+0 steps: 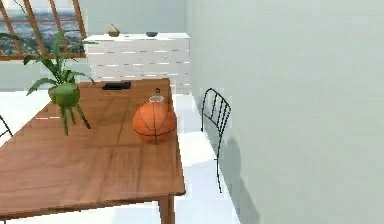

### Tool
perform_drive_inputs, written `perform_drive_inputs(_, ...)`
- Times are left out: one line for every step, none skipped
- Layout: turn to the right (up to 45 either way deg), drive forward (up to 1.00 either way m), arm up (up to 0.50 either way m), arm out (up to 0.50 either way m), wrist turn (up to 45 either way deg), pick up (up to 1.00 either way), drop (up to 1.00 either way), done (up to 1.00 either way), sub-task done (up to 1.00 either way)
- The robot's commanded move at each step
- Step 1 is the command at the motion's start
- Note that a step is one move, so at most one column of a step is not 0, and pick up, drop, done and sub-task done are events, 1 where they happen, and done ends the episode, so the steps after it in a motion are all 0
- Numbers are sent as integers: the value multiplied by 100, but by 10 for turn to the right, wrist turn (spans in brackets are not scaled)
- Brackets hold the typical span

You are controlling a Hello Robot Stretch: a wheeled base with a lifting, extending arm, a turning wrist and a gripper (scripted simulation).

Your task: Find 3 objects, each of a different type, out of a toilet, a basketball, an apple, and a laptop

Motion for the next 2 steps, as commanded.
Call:
perform_drive_inputs(-90,0,0,0,0,0,0,0,0)
perform_drive_inputs(0,0,0,0,0,0,0,100,0)
